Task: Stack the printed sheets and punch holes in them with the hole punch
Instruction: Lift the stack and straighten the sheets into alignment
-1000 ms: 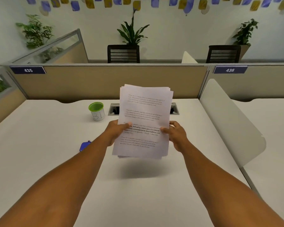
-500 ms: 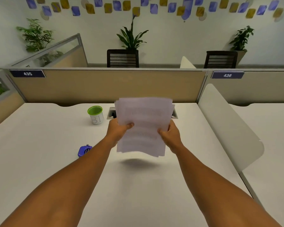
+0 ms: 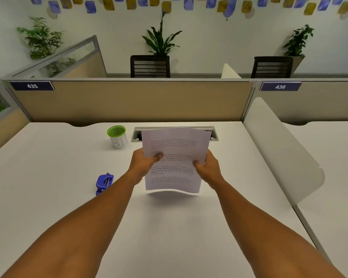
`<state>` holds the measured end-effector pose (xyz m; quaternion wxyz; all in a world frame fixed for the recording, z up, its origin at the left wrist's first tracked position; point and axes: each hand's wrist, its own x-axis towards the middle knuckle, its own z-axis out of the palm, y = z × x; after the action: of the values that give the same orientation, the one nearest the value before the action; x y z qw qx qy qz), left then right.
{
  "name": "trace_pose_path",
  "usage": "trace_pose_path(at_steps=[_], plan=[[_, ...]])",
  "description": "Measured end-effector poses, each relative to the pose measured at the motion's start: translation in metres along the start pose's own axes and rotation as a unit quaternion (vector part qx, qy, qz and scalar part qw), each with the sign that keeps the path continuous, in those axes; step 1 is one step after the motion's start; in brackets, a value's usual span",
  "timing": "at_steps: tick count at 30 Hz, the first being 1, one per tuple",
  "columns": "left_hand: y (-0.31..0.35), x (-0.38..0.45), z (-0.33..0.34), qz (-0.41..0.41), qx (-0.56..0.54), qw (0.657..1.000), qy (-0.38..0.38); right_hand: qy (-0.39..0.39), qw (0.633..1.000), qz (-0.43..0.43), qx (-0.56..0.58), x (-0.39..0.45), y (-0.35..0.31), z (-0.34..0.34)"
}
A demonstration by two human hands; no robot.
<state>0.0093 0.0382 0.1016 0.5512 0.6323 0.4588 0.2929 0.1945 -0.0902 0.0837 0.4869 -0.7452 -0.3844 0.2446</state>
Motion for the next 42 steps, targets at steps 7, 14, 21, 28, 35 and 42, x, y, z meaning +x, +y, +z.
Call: trace_pose_path(at_steps=[7,14,21,28,35,42], plan=[[-0.020,-0.002,-0.007,-0.043,0.084,0.995,-0.017,-0.018,1.000,0.021,-0.011,-0.009,0.012,0.003],[-0.015,0.006,-0.013,-0.031,0.013,0.999,0.030,0.038,0.991,0.075,0.107,-0.003,0.007,-0.010],[-0.022,0.013,-0.017,-0.085,-0.071,0.990,0.091,0.104,0.935,0.170,0.294,0.007,0.014,-0.018],[-0.017,0.009,-0.003,-0.091,-0.169,0.981,0.020,0.096,0.877,0.202,0.426,0.016,0.017,-0.016],[-0.013,0.008,0.007,-0.066,-0.195,0.978,-0.023,0.026,0.875,0.212,0.434,0.017,0.014,-0.013],[-0.017,0.025,-0.016,-0.031,-0.105,0.993,0.038,0.089,0.876,0.192,0.434,0.015,0.027,-0.027]])
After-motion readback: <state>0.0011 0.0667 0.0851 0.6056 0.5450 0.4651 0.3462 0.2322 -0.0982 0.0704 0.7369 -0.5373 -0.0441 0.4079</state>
